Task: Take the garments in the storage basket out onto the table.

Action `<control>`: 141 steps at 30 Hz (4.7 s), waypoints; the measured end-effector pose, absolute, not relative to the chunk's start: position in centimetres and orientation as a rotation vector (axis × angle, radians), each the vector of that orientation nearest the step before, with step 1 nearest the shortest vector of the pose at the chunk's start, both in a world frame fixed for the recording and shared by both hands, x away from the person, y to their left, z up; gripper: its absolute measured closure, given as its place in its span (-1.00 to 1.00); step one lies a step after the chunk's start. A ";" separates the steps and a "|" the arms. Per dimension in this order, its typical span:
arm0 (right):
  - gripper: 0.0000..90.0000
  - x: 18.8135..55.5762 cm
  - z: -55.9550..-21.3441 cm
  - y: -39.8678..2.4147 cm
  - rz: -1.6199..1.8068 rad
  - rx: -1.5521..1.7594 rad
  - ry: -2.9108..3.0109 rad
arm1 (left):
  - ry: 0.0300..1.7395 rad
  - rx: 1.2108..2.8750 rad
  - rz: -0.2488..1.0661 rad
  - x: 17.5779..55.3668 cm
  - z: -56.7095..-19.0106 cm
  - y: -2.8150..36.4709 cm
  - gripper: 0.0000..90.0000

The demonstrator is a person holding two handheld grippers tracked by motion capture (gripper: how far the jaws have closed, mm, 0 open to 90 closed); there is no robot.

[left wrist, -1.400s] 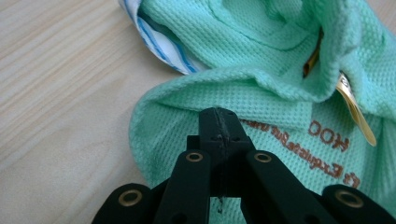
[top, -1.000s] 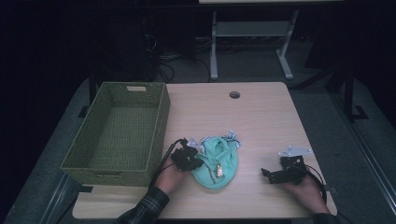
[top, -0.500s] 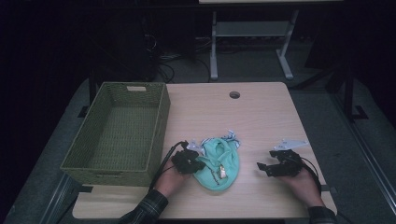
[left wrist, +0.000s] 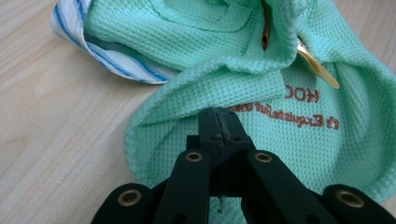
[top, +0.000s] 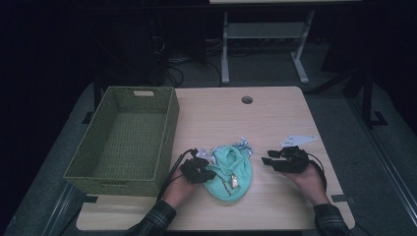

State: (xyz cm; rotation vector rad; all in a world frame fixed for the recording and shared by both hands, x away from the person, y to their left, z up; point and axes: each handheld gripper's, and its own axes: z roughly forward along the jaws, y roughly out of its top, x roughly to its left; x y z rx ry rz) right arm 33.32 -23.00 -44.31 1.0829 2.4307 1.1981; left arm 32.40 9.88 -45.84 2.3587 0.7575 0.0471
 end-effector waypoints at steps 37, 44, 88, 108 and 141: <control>0.78 38.5 -47.2 -16.9 1.147 1.031 2.575 | 0.726 2.406 0.074 32.3 -45.6 9.6 0.99; 0.98 38.4 -47.3 -17.0 1.147 1.034 2.555 | 0.723 2.409 0.079 32.3 -45.6 9.6 0.99; 0.85 38.4 -44.9 -24.1 1.103 1.184 2.357 | 0.713 2.422 0.100 32.2 -45.5 9.4 0.99; 0.69 39.2 -40.9 -22.0 1.180 1.075 2.424 | 0.713 2.428 0.112 32.1 -45.5 9.3 0.99; 0.66 44.2 -45.1 -13.8 0.971 1.047 2.595 | 0.716 2.421 0.120 32.0 -45.5 9.2 0.99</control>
